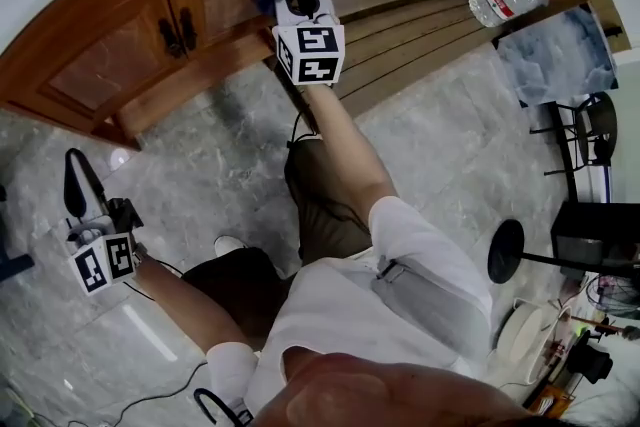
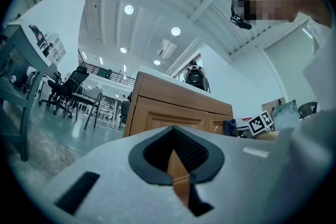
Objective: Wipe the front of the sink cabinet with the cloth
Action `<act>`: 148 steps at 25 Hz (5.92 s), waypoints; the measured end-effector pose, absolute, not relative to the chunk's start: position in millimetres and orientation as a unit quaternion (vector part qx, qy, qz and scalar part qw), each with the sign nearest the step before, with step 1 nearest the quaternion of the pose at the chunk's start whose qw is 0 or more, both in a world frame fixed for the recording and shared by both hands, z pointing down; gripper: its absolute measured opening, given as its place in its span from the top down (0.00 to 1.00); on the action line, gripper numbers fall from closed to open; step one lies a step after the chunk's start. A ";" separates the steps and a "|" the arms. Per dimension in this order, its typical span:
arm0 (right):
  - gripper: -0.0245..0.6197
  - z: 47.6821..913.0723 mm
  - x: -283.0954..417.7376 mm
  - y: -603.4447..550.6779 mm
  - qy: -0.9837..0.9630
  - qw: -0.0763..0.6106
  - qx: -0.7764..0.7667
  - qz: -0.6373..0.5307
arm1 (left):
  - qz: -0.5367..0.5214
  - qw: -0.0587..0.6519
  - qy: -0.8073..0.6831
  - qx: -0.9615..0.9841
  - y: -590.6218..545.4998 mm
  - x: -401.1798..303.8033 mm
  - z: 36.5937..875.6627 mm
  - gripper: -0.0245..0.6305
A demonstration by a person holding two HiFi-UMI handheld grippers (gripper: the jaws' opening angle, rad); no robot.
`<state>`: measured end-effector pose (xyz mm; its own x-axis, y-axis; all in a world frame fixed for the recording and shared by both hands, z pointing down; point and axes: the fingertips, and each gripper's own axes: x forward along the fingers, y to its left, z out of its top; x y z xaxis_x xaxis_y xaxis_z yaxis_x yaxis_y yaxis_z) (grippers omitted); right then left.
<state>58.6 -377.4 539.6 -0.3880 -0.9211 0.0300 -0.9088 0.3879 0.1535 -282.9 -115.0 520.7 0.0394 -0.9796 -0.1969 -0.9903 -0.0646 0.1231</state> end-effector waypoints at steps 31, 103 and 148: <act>0.85 516.9 58.5 -330.6 -0.854 0.003 0.515 -0.073 | 0.106 0.021 0.686 -0.719 -116.7 -274.1 522.6 0.96; 0.85 657.3 -183.7 -276.1 -0.941 0.033 0.335 0.019 | 0.087 0.029 0.723 -0.685 -110.5 -303.4 524.3 0.96; 0.85 673.6 -0.8 -360.9 -0.863 0.050 0.503 0.003 | 0.090 0.019 0.691 -0.717 -136.0 -272.0 530.5 0.96</act>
<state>-0.8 -360.9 673.6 -0.4893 -0.8675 0.0894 -0.8681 0.4943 0.0447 -272.0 -136.0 530.5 0.0298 -0.9875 -0.1551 -0.9944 -0.0451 0.0960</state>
